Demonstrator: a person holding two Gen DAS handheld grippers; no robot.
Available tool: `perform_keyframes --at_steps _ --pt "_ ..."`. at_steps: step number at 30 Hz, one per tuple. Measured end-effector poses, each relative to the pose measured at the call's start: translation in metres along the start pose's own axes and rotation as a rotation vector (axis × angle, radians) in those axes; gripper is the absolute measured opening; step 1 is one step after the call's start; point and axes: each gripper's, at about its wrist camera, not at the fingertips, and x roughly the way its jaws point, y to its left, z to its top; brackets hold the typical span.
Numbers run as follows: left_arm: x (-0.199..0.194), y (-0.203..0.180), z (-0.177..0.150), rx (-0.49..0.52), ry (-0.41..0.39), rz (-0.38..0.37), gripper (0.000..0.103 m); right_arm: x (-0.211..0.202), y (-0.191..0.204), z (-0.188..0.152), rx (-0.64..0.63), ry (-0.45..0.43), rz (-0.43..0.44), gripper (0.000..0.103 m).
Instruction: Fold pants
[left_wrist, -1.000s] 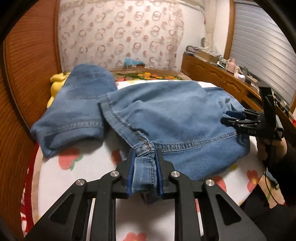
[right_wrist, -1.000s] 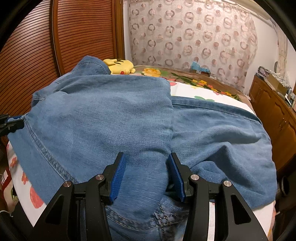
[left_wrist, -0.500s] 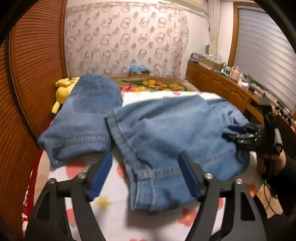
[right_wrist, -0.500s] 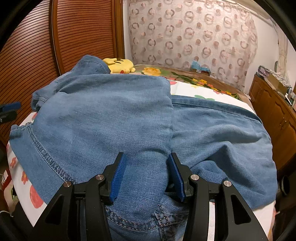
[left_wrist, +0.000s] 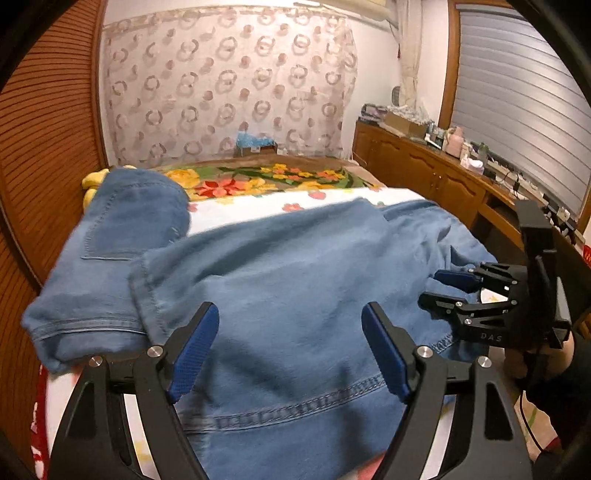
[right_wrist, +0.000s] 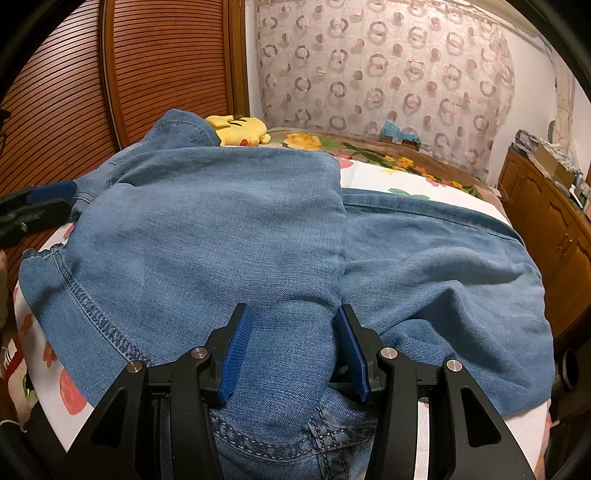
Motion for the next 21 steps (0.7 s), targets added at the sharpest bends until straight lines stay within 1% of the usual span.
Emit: perform_keyframes --at_steps 6,9,17,21 --pt "0.022 -0.009 -0.015 0.008 0.052 0.001 0.08 0.002 0.001 0.001 0.002 0.005 0.0 0.049" --pt "0.033 -0.008 -0.022 -0.003 0.082 0.007 0.08 0.002 0.002 0.001 0.0 0.007 -0.002 0.049" --pt "0.036 -0.005 -0.03 -0.031 0.083 0.001 0.08 0.003 0.002 0.002 0.003 0.007 0.0 0.05" --pt "0.035 -0.002 -0.031 -0.047 0.077 -0.004 0.08 -0.008 -0.006 -0.001 0.049 -0.02 0.024 0.05"
